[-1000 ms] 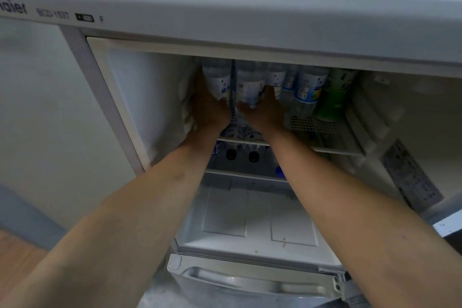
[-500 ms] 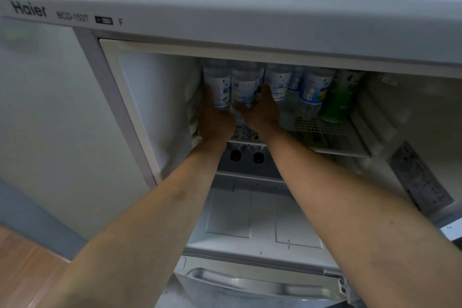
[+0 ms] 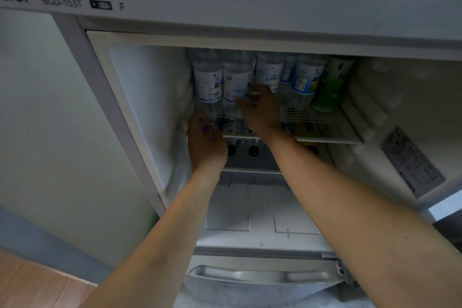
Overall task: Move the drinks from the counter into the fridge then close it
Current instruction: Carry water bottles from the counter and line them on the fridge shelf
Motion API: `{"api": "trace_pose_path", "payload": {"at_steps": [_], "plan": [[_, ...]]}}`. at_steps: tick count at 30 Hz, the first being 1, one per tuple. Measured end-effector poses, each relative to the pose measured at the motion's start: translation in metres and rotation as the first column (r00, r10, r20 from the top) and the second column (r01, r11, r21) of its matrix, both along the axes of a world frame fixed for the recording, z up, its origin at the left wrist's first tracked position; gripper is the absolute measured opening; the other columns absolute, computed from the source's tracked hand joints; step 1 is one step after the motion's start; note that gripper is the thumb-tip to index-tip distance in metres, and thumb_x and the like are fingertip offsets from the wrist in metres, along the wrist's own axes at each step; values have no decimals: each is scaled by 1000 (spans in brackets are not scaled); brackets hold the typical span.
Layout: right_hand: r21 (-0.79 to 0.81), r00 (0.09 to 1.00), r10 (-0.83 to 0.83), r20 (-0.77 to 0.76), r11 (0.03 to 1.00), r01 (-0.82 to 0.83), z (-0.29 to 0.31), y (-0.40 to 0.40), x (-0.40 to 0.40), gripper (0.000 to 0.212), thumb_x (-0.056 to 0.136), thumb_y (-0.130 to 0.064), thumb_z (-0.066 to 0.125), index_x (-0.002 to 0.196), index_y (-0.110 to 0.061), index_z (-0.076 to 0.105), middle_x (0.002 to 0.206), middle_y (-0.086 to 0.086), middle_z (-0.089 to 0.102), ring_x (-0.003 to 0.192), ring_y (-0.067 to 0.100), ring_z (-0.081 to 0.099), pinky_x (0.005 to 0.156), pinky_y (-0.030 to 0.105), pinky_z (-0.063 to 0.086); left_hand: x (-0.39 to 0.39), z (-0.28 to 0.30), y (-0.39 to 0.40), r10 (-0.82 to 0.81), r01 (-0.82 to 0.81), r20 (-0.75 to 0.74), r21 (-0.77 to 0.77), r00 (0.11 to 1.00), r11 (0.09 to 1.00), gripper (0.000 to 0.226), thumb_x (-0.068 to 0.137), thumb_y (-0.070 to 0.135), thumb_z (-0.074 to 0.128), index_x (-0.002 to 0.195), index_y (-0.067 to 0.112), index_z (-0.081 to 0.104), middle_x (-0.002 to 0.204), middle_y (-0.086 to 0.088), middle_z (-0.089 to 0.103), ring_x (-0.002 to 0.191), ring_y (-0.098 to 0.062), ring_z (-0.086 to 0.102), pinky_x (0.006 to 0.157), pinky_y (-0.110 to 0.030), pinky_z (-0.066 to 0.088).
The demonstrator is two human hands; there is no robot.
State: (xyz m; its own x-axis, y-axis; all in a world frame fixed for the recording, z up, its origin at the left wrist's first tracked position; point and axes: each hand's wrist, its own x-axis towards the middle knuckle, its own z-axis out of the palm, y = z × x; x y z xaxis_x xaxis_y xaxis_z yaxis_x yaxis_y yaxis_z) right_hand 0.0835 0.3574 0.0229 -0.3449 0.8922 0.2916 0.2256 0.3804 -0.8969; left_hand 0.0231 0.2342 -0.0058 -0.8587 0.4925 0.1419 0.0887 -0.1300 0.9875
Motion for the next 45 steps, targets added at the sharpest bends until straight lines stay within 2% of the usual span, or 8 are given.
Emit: {"api": "trace_pose_path", "payload": {"at_steps": [4, 8, 14, 18, 21, 28, 35, 45], "plan": [[49, 989, -111, -103, 992, 116, -7, -17, 29, 8, 91, -22, 66, 94, -25, 59, 84, -17, 60, 76, -9, 57, 70, 14, 46, 15, -18, -14, -137, 115, 163, 139, 977, 984, 32, 95, -6, 47, 119, 12, 59, 86, 0, 61, 71, -13, 56, 62, -30, 44], [12, 961, -185, -203, 981, 192, -30, -50, 74, 15, 87, -23, 66, 85, -37, 61, 80, -15, 66, 74, -7, 62, 65, 9, 45, 41, -51, -40, -211, 210, 9, 22, 978, 977, 26, 96, 13, 59, 103, 38, 61, 94, 6, 69, 82, -19, 67, 70, -33, 56], [-244, 951, -273, -146, 941, 232, -81, -106, 160, 5, 85, -39, 67, 90, -40, 67, 89, 0, 70, 84, 22, 68, 75, 46, 59, 85, -96, -73, -411, 410, 17, -103, 912, 906, 18, 97, 14, 59, 99, 31, 64, 81, 6, 71, 69, -10, 67, 59, -21, 55], [-443, 940, -332, -76, 856, 266, -119, -157, 227, 11, 87, -30, 70, 95, -36, 68, 97, 1, 69, 88, 22, 69, 70, 31, 61, 120, -124, -93, -550, 546, 53, -237, 833, 804, 19, 96, 17, 61, 99, 36, 63, 86, 7, 70, 76, -15, 69, 62, -26, 57], [-520, 901, -433, -39, 779, 352, -148, -206, 282, 10, 90, -19, 71, 97, -25, 68, 98, 16, 68, 85, 24, 66, 76, 39, 57, 150, -149, -112, -629, 608, 62, -344, 775, 715, 21, 95, 16, 62, 100, 36, 63, 85, 10, 70, 77, -14, 68, 67, -29, 59], [-682, 700, -701, 136, 446, 579, -201, -345, 408, 9, 92, -22, 68, 101, -19, 66, 90, 9, 69, 76, 18, 67, 64, 31, 56, 216, -219, -180, -804, 706, 157, -593, 573, 388, 18, 93, 18, 63, 97, 35, 61, 90, -3, 68, 83, -25, 67, 79, -48, 56], [-773, 480, -838, 260, 117, 623, -260, -495, 492, 11, 92, -15, 68, 102, -11, 64, 82, 9, 66, 66, 19, 61, 57, 32, 48, 249, -266, -256, -888, 621, 175, -770, 424, 145, 21, 88, 5, 65, 99, 23, 64, 94, -12, 70, 78, -23, 67, 67, -12, 47], [-796, 221, -876, 429, -252, 550, -306, -631, 530, 11, 89, -17, 68, 95, -8, 63, 78, 8, 61, 62, 22, 54, 55, 32, 43, 256, -295, -285, -894, 401, 304, -902, 329, -159, 28, 84, -2, 69, 112, -3, 67, 102, -25, 68, 99, -36, 63, 80, -16, 41]]}}
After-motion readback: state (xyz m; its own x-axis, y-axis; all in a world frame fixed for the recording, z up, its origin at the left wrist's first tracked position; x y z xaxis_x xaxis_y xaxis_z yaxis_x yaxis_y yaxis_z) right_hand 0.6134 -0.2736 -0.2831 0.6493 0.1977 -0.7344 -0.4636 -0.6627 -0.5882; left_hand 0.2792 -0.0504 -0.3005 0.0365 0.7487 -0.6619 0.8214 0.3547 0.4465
